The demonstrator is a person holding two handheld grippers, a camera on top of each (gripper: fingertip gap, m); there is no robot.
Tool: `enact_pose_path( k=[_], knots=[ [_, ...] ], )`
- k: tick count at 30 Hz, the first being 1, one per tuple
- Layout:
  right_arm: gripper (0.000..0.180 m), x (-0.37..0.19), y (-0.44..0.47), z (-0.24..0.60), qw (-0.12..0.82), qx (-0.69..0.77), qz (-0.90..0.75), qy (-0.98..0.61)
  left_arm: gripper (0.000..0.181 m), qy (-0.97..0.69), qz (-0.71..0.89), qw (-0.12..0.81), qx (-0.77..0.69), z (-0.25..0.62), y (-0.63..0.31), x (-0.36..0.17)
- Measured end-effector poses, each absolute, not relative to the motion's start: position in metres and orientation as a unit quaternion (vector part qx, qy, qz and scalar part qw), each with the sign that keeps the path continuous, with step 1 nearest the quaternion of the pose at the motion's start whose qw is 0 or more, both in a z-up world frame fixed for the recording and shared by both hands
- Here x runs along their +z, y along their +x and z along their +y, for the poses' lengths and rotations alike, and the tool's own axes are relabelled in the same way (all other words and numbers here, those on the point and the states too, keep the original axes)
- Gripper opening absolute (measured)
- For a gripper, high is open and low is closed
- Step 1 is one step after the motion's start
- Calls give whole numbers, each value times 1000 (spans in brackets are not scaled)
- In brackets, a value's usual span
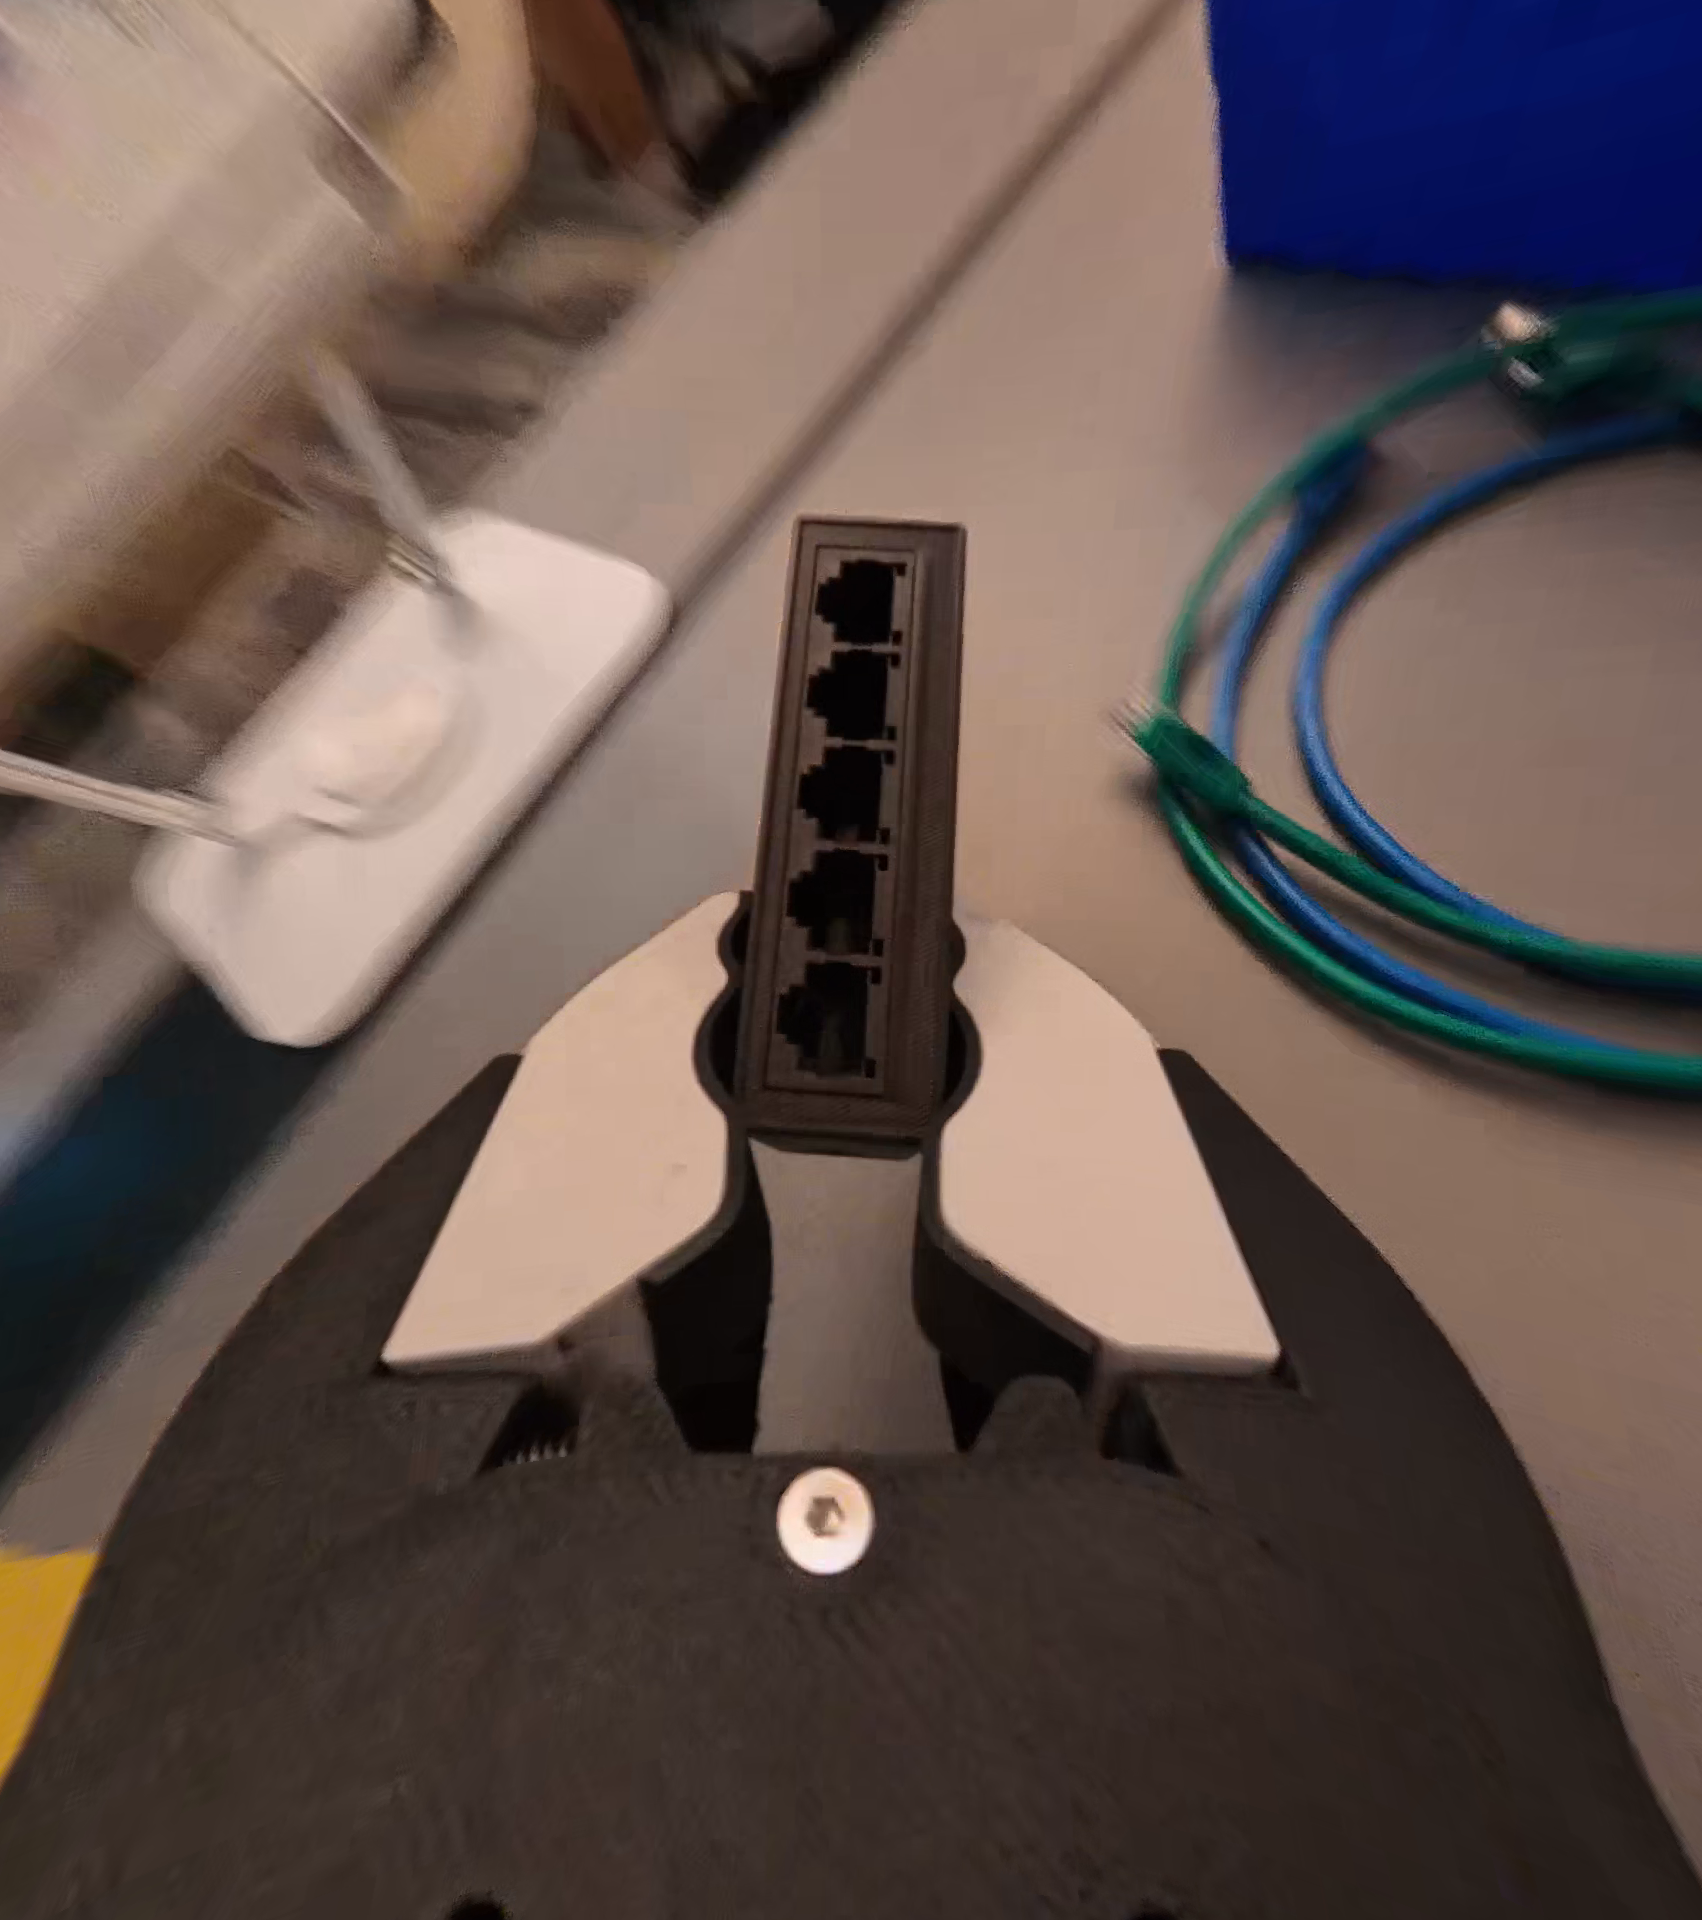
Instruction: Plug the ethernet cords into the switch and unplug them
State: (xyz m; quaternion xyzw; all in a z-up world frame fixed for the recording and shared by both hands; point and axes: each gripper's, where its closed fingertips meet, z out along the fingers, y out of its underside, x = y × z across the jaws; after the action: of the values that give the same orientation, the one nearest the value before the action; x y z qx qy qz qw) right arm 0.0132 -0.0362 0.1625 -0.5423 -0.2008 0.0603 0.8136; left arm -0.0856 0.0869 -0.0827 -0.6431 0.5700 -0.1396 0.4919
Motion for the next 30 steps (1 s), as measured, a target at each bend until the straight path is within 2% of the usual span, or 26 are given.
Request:
enact_pose_path(
  k=[3, 7, 12, 30],
  knots=[
    [7, 146, 0, -23, 800, 74, -206, -559, 29, -572, 540, 617, -17, 100, -101, -9],
    [7, 126, -36, -12, 789, 81, -237, -561, 29, -493, 517, 690, 115, 94, -123, 45],
    [7, 104, -71, -7, 775, 55, -276, -566, 29, -454, 517, 695, 209, 91, -129, 54],
    [7, 81, -76, 7, 751, 23, -272, -601, 28, -399, 523, 702, 275, 74, -120, 62]
  ],
)
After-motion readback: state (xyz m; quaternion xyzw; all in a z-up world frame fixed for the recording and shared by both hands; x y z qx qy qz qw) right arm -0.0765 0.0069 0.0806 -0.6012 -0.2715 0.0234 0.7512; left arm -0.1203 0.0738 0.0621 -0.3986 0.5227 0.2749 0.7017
